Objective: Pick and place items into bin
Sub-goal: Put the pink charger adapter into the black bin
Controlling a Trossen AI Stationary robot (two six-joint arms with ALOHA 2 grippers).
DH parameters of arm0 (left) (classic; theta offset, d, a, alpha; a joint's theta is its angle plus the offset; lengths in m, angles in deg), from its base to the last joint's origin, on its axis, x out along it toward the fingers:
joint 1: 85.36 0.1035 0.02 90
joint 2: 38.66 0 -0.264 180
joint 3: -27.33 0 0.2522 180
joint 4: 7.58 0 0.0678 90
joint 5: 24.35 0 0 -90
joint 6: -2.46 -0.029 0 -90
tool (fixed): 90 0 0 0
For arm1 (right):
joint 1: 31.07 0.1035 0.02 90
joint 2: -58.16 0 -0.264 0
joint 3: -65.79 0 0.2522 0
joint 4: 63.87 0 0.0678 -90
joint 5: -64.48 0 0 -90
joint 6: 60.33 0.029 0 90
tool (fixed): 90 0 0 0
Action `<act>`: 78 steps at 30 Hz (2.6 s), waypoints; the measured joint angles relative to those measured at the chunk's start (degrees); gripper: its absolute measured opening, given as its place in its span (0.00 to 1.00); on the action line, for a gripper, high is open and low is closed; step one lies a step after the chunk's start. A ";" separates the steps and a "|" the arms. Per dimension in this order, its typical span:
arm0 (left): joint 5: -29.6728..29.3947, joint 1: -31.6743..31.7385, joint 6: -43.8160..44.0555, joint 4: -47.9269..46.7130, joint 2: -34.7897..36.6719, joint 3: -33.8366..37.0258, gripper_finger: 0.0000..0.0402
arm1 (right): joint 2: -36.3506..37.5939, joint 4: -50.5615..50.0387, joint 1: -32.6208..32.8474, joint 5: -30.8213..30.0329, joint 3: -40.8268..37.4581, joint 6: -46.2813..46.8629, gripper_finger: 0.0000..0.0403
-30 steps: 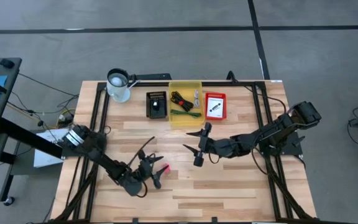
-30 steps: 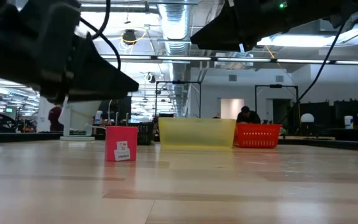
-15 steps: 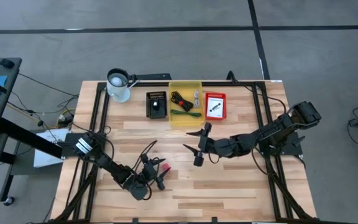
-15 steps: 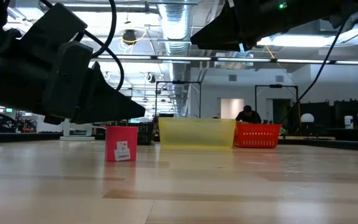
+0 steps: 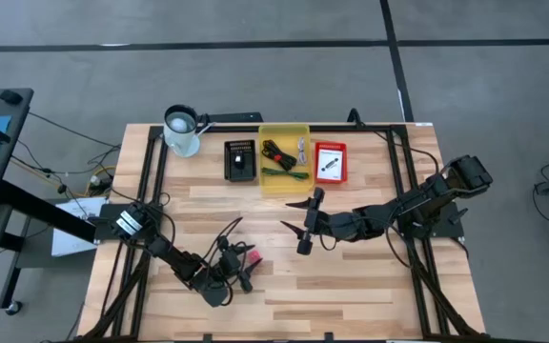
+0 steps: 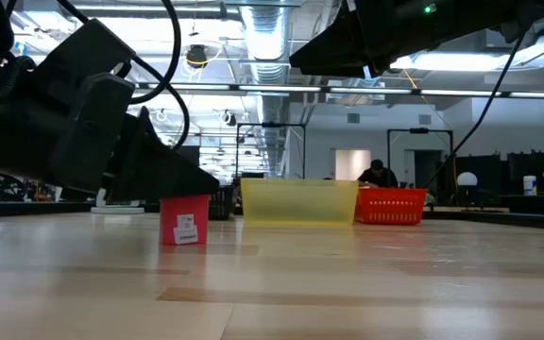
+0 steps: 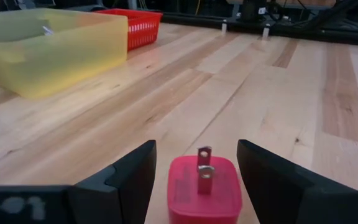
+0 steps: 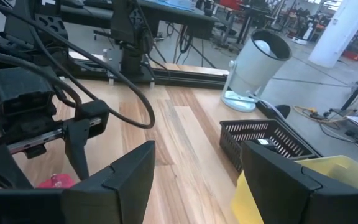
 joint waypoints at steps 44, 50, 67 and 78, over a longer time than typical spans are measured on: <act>6.04 1.34 6.86 -7.31 0.00 0.02 0.45 | 0.00 -0.76 0.00 0.13 0.00 0.50 0.58; 6.76 1.31 6.86 -7.23 0.00 0.02 0.35 | 0.00 -0.83 0.00 0.13 0.00 0.50 0.58; 1.65 2.17 5.05 -6.78 0.09 -0.76 0.35 | 0.00 -1.27 0.07 0.13 0.00 1.13 0.58; -0.63 6.33 -1.91 -14.66 10.02 -0.74 0.35 | 0.00 -2.23 0.07 0.13 0.00 2.05 0.58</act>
